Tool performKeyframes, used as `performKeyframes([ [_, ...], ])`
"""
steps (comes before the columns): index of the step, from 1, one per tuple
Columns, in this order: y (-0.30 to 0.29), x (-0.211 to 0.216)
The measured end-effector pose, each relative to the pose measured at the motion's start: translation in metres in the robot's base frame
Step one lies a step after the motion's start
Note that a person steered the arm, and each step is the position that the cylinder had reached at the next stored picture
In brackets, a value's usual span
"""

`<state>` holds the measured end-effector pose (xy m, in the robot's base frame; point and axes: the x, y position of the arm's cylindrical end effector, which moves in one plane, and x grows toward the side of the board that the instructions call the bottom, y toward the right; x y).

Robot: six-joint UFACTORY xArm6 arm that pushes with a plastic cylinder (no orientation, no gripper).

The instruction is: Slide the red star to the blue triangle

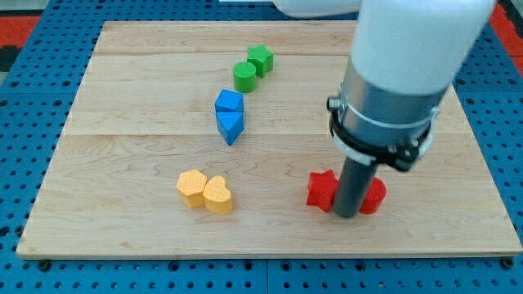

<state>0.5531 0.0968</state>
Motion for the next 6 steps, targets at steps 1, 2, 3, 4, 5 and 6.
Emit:
performKeyframes([
  [1, -0.003, -0.006],
  [2, -0.018, -0.018],
  [3, -0.048, -0.048],
  [4, -0.070, -0.075],
  [5, -0.073, -0.090],
  [6, -0.061, -0.075],
])
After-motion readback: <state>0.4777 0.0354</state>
